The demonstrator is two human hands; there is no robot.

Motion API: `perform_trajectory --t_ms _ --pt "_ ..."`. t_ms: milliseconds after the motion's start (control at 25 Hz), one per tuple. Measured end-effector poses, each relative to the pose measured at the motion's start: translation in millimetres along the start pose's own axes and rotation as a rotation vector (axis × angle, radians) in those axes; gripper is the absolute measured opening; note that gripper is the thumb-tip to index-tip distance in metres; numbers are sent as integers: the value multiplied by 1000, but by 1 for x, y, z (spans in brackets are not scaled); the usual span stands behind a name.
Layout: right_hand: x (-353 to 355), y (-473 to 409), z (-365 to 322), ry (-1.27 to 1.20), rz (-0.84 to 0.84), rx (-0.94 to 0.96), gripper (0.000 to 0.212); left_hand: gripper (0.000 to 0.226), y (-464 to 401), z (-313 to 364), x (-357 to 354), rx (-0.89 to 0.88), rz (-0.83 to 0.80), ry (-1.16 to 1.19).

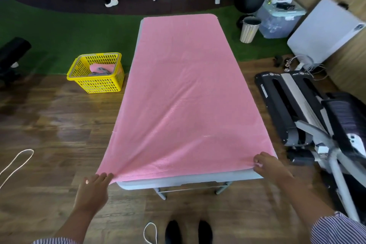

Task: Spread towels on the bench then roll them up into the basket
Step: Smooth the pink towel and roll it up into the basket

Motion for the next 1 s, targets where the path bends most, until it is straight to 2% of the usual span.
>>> perform_trajectory --t_ms 200,360,480,560,720,880,1000 --pt "2 9 10 34 -71 -13 19 28 -14 22 2 14 -18 77" --pt "5 15 16 60 -91 -35 32 29 -28 35 -2 -84 -78 186" --pt "4 13 15 129 -103 -44 27 32 -28 43 -2 -109 -80 220" --pt "4 14 14 164 -106 -54 24 32 -24 41 -1 -77 -39 263" --pt "3 23 17 212 -194 -42 22 15 -11 36 4 -37 -30 270" --pt "3 32 16 170 -135 11 26 24 -12 39 13 62 -60 194" --pt "1 32 16 181 -154 -25 34 26 -15 45 16 176 -84 287"
Point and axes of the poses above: each hand's wrist, its own y-axis away from the middle knuckle, its own x-axis out of the back of the hand, z = x × y, the point moved 4 cm from there along -y, towards the middle knuckle, and after that the axes turned 11 degrees about y, right-handed, at the moved point
